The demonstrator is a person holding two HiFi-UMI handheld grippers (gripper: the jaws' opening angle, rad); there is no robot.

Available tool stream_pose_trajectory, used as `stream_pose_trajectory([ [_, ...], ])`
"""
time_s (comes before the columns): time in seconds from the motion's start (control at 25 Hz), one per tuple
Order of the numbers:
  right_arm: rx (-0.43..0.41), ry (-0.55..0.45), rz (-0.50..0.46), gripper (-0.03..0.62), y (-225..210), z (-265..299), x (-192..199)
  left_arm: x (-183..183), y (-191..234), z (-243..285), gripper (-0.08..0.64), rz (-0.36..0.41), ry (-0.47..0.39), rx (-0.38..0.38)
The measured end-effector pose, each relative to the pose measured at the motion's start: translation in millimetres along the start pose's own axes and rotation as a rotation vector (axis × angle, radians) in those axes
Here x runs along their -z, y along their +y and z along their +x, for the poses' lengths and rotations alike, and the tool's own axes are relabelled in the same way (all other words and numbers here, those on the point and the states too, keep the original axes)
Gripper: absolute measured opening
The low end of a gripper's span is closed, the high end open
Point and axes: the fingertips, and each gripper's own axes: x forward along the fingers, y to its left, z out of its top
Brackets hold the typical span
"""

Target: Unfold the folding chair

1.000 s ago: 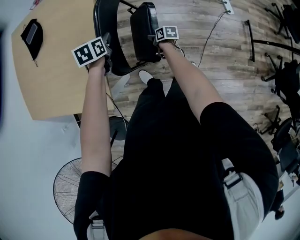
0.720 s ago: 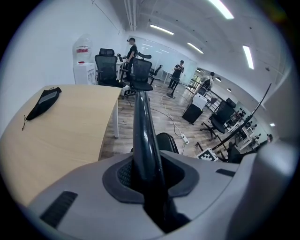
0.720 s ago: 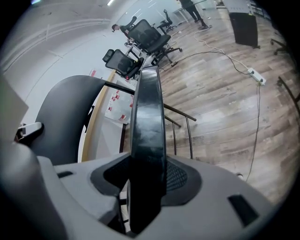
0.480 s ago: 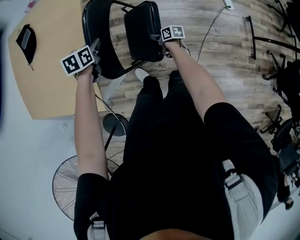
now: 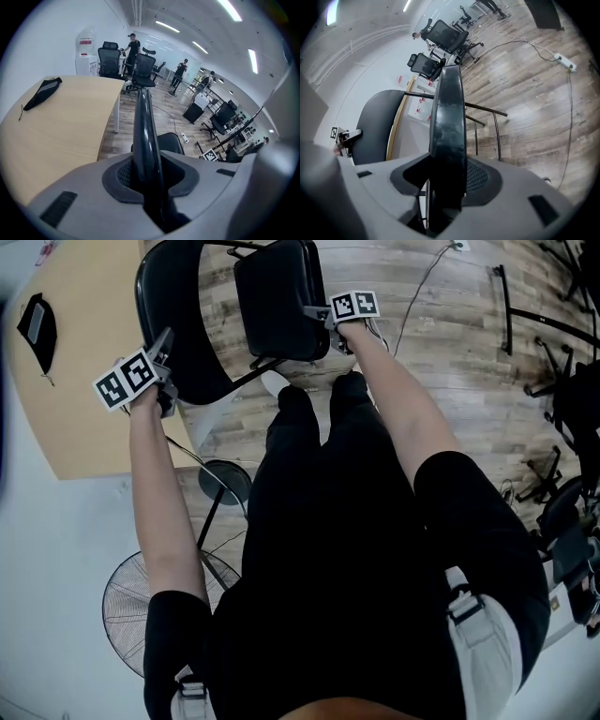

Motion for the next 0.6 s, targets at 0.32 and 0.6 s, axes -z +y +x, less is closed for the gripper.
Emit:
stream_pose_trajectory([
  [0.32, -0.090, -0.008, 0.013, 0.192, -44.2, -5.0, -1.2, 8.0, 12.2, 19.5, 0.080, -0.010, 0.009, 0.033],
  [0.6, -0.165, 0.007, 0.007, 0.195, -76.4, -4.7, -0.5, 16.8, 28.8, 33.8, 0.084, -0.026, 0.022, 0.043],
])
